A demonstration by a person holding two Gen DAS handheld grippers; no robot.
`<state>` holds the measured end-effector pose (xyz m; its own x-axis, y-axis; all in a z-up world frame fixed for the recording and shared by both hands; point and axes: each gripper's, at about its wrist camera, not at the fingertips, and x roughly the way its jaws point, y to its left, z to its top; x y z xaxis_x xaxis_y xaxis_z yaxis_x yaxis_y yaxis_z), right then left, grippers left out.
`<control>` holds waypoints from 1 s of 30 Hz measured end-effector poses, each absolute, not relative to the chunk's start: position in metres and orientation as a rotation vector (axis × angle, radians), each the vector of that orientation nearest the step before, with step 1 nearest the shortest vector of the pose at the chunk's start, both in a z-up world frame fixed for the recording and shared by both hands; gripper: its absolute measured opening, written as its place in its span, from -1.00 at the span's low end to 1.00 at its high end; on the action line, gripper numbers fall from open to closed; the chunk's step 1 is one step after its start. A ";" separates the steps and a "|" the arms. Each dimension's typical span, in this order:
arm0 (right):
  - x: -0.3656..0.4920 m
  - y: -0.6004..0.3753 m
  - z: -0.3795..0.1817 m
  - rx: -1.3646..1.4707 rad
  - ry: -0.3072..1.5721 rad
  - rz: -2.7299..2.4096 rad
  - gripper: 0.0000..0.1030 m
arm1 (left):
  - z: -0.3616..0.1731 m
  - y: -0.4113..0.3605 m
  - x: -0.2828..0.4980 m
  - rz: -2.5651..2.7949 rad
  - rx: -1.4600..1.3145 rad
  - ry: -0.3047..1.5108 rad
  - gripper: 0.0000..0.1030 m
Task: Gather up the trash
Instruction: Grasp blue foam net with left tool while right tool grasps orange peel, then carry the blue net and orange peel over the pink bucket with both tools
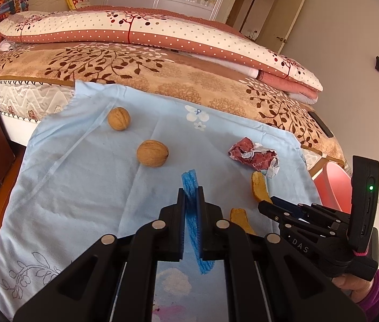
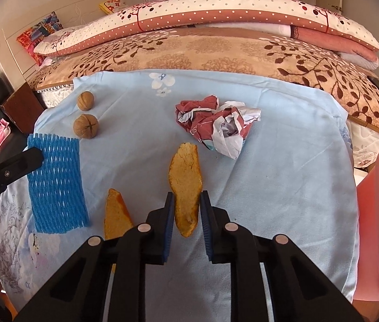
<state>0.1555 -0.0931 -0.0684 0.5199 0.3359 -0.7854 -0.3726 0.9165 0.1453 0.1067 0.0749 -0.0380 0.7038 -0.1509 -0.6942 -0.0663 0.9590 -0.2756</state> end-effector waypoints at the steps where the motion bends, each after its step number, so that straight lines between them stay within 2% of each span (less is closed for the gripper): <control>1: 0.153 -0.097 -0.066 -0.025 0.928 0.428 -0.66 | -0.038 0.074 0.106 -0.048 -0.288 0.792 -0.87; 16: 0.115 -0.142 -0.018 0.081 0.813 0.438 -0.66 | -0.021 0.047 0.097 -0.071 -0.233 0.767 -0.87; 30: 0.074 -0.197 0.015 0.161 0.702 0.373 -0.66 | 0.018 0.010 0.072 -0.108 -0.185 0.658 -0.87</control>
